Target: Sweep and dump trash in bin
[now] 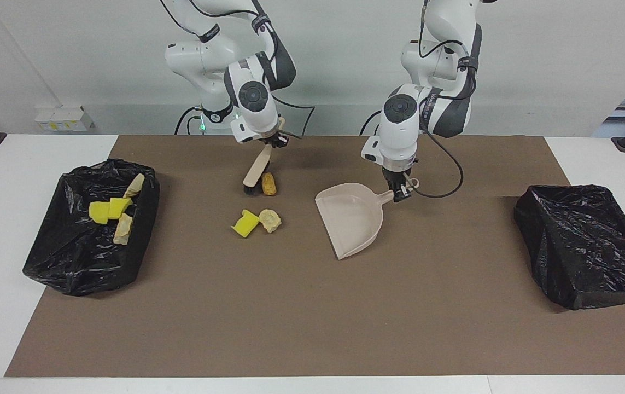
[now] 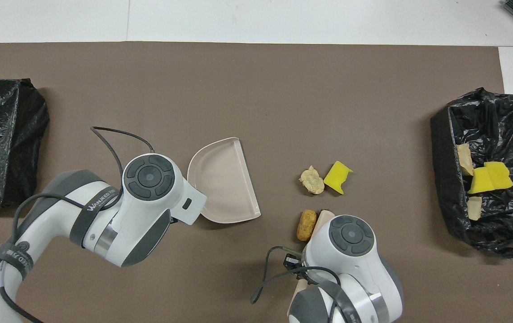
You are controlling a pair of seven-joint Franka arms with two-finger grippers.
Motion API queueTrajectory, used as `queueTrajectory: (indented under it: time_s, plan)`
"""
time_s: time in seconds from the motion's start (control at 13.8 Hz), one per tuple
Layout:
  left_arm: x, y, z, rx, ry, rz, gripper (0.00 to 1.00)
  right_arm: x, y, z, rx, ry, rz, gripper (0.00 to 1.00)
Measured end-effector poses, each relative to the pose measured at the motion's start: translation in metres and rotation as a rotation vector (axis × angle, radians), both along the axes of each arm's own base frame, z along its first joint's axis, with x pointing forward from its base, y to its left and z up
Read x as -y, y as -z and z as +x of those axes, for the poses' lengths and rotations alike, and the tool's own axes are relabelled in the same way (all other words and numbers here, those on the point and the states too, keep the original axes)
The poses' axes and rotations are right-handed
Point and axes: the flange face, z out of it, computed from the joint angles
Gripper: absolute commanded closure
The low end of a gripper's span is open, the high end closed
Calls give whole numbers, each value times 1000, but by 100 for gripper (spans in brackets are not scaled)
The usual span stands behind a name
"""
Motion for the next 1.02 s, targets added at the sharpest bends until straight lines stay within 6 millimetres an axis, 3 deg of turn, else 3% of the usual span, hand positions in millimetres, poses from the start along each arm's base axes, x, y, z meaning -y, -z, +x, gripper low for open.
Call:
queueTrajectory:
  time_s: [0.29, 0.51, 0.73, 1.02]
  plan:
    - [-4, 0, 2, -3, 8, 0, 100, -32, -21, 47, 2, 38, 94, 100]
    - [-4, 0, 2, -4, 8, 0, 100, -36, -59, 69, -52, -27, 88, 100]
    - [-5, 1, 2, -8, 8, 3, 100, -6, -87, 84, -31, -195, 24, 100]
    - [-5, 1, 2, -9, 8, 3, 100, 59, -80, 107, -24, -428, -30, 100]
